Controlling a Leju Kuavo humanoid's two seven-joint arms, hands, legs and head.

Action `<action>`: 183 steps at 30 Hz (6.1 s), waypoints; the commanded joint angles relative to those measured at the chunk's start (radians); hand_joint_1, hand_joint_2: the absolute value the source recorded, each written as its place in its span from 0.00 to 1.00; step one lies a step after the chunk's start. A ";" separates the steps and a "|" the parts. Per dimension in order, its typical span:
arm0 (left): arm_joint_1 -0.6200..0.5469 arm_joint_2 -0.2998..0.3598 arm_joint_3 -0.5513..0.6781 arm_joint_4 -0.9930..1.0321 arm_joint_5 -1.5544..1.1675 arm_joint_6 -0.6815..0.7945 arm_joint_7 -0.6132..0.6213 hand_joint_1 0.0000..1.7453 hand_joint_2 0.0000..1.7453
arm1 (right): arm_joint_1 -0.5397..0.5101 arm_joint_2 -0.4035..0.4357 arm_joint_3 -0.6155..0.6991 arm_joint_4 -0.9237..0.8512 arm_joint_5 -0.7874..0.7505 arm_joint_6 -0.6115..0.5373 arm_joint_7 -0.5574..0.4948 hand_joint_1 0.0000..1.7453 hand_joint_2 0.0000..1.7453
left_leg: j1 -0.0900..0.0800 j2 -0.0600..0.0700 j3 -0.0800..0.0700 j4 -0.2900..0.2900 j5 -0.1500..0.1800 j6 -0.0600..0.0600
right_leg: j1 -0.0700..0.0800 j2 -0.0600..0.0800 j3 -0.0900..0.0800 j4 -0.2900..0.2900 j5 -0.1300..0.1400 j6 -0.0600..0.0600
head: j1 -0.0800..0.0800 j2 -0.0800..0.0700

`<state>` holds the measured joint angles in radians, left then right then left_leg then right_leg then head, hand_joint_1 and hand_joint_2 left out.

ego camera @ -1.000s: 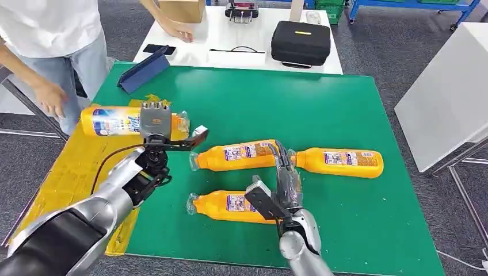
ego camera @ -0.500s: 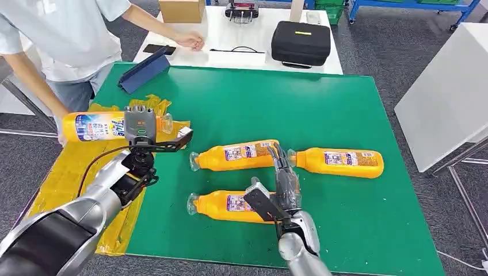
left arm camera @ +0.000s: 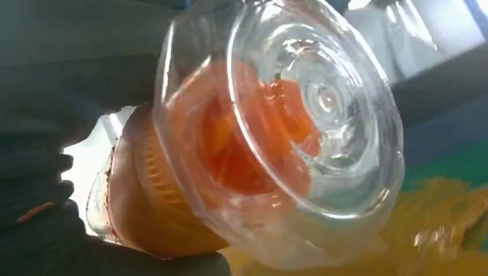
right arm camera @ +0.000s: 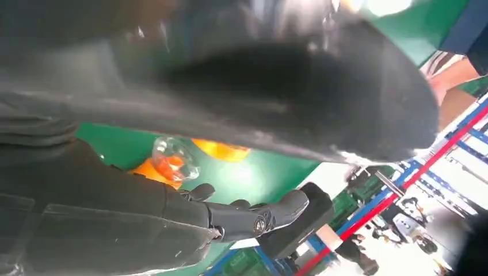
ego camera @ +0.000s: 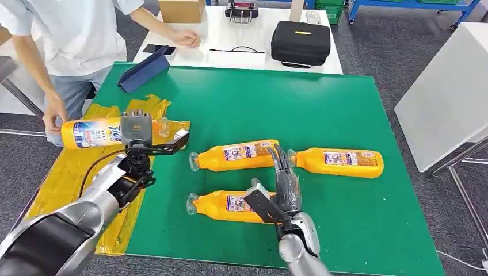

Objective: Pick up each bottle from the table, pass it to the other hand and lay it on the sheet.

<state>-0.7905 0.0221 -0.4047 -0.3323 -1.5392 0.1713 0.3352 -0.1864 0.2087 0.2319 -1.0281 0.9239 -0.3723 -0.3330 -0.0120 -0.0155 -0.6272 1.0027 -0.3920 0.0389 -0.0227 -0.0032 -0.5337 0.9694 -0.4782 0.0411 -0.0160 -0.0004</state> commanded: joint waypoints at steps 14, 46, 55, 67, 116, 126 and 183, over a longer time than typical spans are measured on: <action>-0.031 -0.079 0.320 0.059 0.131 -0.132 -0.242 0.00 1.00 | 0.009 -0.025 -0.016 -0.028 0.007 -0.002 0.037 0.00 0.00 | 0.000 0.001 0.001 0.000 -0.001 -0.002 | 0.000 0.000 0.001 -0.001 0.000 -0.002 | 0.000 0.000; -0.021 -0.240 0.624 -0.172 0.782 -0.074 -0.842 0.00 1.00 | -0.011 -0.012 -0.021 0.012 -0.019 -0.025 0.002 0.00 0.00 | 0.002 0.002 0.004 0.001 -0.002 -0.003 | 0.002 0.001 0.004 -0.001 -0.001 -0.002 | 0.000 0.000; 0.117 -0.300 0.476 -0.361 1.220 -0.267 -0.911 0.00 1.00 | -0.046 -0.021 -0.022 0.065 -0.125 -0.057 -0.046 0.00 0.00 | 0.001 0.002 0.005 0.000 -0.002 -0.002 | 0.001 0.001 0.005 -0.002 -0.001 -0.002 | 0.000 0.000; 0.416 -0.301 0.179 -0.632 1.503 -0.383 -0.943 0.00 1.00 | 0.100 -0.013 -0.062 -0.180 -0.374 0.045 -0.090 0.00 1.00 | 0.002 0.002 0.009 0.000 -0.004 -0.004 | 0.002 0.001 0.010 -0.004 -0.003 -0.003 | 0.000 0.000; 0.395 -0.275 0.108 -0.600 1.618 -0.371 -0.971 0.00 1.00 | -0.237 -0.273 0.330 0.045 -0.266 0.494 0.034 0.00 1.00 | 0.001 0.000 0.004 0.000 0.000 -0.003 | 0.002 -0.001 0.005 -0.003 0.001 -0.001 | 0.000 0.000; 0.390 -0.268 0.101 -0.591 1.653 -0.349 -0.973 0.00 1.00 | -0.253 -0.305 0.368 0.049 -0.291 0.561 -0.051 0.00 1.00 | 0.001 0.002 0.005 0.000 0.000 -0.003 | 0.002 0.001 0.005 -0.002 0.001 -0.002 | 0.000 0.000; 0.462 -0.283 0.214 -0.712 1.644 -0.222 -0.912 0.00 1.00 | -0.018 -0.365 0.240 -0.101 -0.082 0.488 0.216 0.00 1.00 | 0.000 0.002 0.003 0.000 0.001 -0.002 | 0.001 0.001 0.003 -0.002 0.001 0.000 | 0.000 0.000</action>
<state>-0.3197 -0.2758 -0.2174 -1.0491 0.1045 -0.0519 -0.5844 -0.1302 -0.1606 0.4627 -1.3055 0.8438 0.1343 -0.1003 -0.0123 -0.0162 -0.6276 1.0031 -0.3905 0.0392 -0.0226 -0.0039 -0.5337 0.9688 -0.4769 0.0421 -0.0164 -0.0004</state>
